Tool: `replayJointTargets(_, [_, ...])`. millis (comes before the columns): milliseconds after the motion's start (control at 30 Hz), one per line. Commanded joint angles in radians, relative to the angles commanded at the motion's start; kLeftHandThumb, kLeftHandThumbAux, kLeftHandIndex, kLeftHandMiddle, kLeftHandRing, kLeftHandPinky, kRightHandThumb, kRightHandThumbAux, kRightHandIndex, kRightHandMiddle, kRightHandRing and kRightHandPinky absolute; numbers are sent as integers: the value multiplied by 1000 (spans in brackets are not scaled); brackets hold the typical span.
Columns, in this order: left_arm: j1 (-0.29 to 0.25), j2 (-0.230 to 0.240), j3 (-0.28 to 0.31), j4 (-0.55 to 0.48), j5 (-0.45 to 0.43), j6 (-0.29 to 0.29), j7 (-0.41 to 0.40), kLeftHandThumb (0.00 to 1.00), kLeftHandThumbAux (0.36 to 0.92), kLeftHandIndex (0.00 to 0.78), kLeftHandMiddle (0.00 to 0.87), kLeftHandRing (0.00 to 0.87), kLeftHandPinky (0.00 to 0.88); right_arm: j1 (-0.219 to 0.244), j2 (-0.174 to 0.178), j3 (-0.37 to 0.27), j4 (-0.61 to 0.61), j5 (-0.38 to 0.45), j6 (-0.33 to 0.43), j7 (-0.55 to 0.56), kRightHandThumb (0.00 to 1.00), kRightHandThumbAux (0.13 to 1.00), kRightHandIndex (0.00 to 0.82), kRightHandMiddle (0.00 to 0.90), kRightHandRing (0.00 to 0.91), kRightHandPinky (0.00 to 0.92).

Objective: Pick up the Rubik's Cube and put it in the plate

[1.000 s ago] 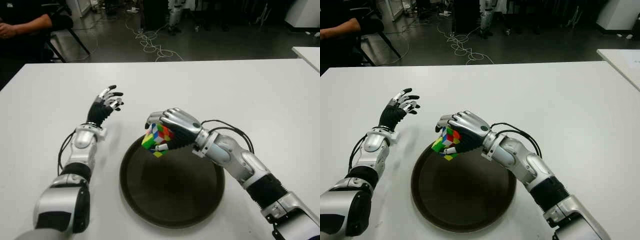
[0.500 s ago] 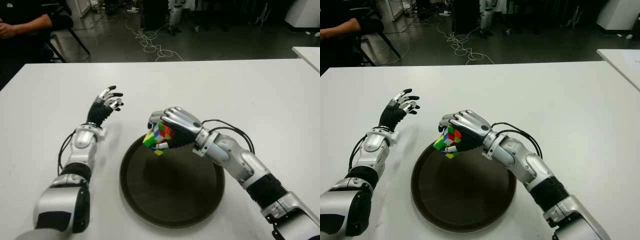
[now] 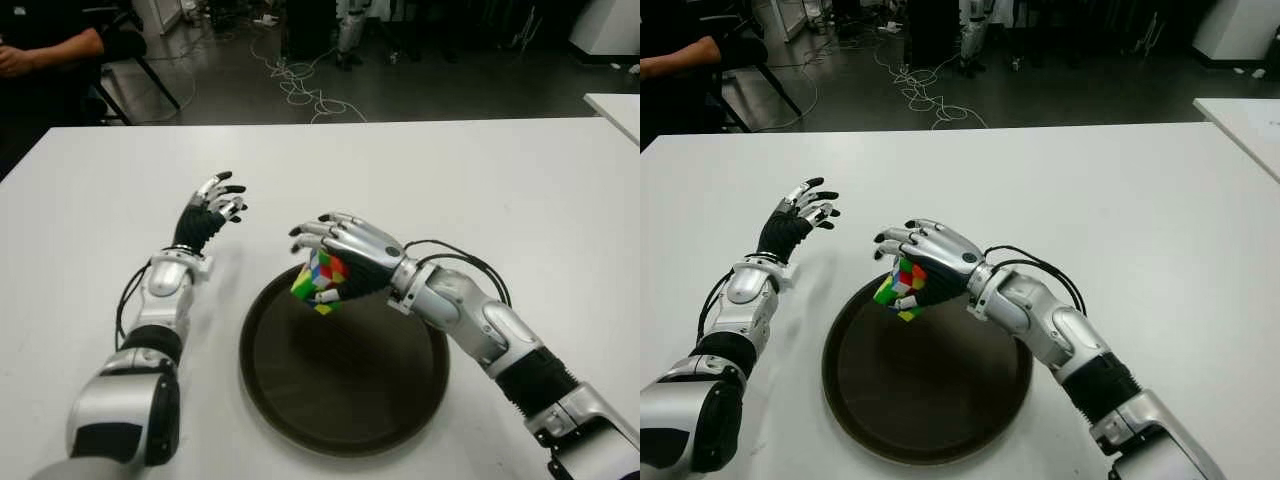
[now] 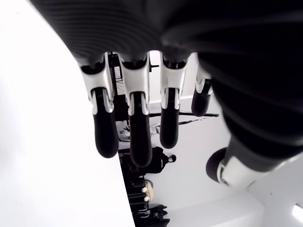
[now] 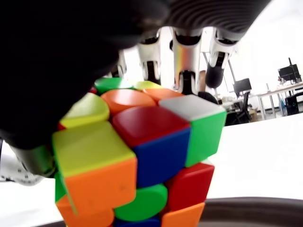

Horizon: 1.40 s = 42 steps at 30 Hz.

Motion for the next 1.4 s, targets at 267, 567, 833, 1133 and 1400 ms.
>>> replayJointTargets(267, [2, -3, 2, -6, -2, -5, -1, 483, 656, 146, 273, 353, 425, -5, -9, -2, -21, 6, 23, 84, 8, 776, 1, 0, 0, 6])
replayJointTargets(567, [3, -4, 2, -10, 2, -3, 9, 460, 645, 142, 275, 358, 429, -14, -16, -2, -32, 4, 46, 150, 0, 671, 0, 0, 0, 0])
replayJointTargets(833, [5, -3, -4, -14, 7, -3, 16, 431, 645, 142, 267, 346, 420, -15, -20, -4, -42, 4, 56, 174, 2, 581, 0, 0, 0, 0])
replayJointTargets(1133, [4, -1, -3, -17, 3, 7, 7, 434, 643, 141, 259, 346, 424, -20, -25, -5, -35, 3, 40, 164, 20, 515, 0, 0, 0, 0])
replayJointTargets(1400, [4, 1, -3, -13, 4, 7, 4, 446, 641, 138, 258, 338, 416, -25, -27, -4, -30, 1, 43, 168, 24, 489, 0, 0, 0, 0])
